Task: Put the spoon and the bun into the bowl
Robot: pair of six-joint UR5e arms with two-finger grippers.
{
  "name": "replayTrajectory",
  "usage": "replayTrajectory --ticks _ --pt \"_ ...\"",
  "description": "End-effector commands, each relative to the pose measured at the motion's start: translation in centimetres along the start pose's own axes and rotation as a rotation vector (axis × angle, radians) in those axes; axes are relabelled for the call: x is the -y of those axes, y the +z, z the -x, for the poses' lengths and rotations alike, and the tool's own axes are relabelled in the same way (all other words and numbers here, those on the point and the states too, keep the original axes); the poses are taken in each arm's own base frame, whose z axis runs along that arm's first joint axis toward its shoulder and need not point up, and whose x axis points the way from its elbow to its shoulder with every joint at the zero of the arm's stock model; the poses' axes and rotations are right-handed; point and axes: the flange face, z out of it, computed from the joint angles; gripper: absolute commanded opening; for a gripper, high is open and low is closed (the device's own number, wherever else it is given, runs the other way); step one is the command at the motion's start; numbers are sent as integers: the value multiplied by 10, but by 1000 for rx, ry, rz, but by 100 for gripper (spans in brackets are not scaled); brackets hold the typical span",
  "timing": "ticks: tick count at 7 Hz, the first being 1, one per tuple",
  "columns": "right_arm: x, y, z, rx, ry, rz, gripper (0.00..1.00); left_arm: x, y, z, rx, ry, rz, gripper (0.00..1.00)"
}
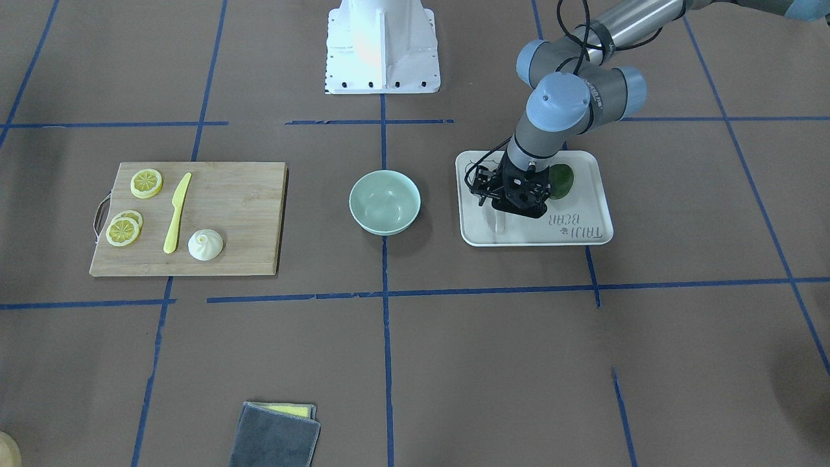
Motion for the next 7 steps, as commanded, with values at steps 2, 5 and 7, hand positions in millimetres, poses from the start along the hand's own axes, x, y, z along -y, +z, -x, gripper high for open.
replayTrajectory --ticks 2,5,7 --pt "0 2 1 4 0 5 100 -2 1 -2 -9 1 15 19" --pt "0 3 1 2 -1 6 100 -2 -3 -5 -17 -35 20 0" --pt "6 -2 7 2 -17 -4 100 14 -40 -38 -78 -126 -32 0"
